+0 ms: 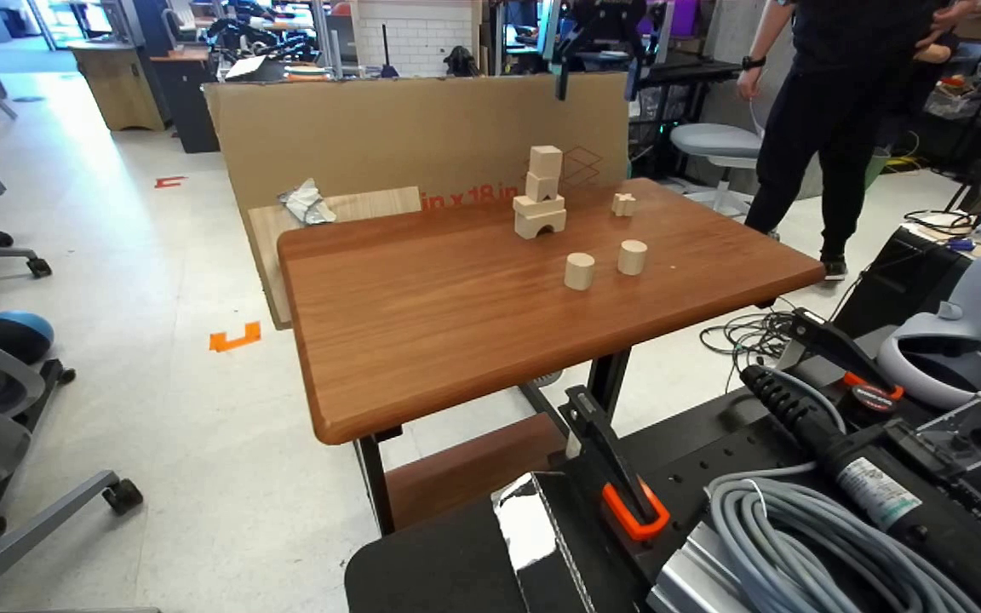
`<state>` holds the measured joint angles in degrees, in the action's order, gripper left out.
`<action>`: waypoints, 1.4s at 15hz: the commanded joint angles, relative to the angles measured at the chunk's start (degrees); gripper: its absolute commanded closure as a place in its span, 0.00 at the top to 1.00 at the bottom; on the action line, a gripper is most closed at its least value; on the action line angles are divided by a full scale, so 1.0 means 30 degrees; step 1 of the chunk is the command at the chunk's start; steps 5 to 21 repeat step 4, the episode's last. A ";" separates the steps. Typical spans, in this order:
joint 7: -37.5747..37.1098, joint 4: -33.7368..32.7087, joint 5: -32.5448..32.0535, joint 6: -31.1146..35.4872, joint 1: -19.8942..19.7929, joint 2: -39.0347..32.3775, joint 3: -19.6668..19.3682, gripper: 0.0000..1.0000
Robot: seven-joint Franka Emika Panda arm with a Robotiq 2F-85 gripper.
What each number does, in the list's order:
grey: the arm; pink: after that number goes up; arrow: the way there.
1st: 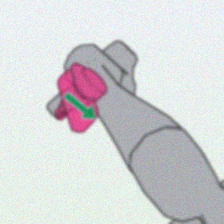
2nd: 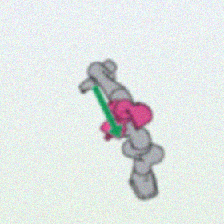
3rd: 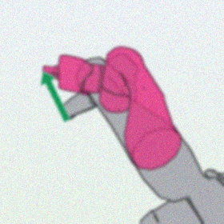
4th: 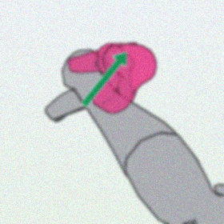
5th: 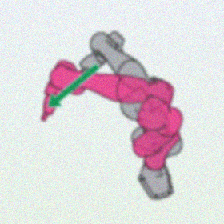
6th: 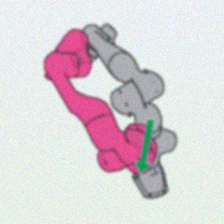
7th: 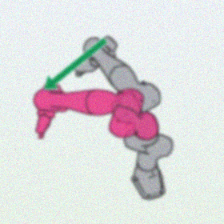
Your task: Remove the X-shaped block from the top of the stack.
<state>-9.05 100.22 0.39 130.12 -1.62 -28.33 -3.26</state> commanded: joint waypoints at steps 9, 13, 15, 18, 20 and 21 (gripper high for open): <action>0.2766 -0.0368 0.1506 -0.9975 -0.1539 0.2964 -0.0231 1.00; 0.2766 -0.0368 0.1506 -0.9975 -0.1539 0.2964 -0.0231 1.00; 0.2766 -0.0368 0.1506 -0.9975 -0.1539 0.2964 -0.0231 1.00; 0.2766 -0.0368 0.1506 -0.9975 -0.1539 0.2964 -0.0231 1.00; 0.2766 -0.0368 0.1506 -0.9975 -0.1539 0.2964 -0.0231 1.00; 0.2766 -0.0368 0.1506 -0.9975 -0.1539 0.2964 -0.0231 1.00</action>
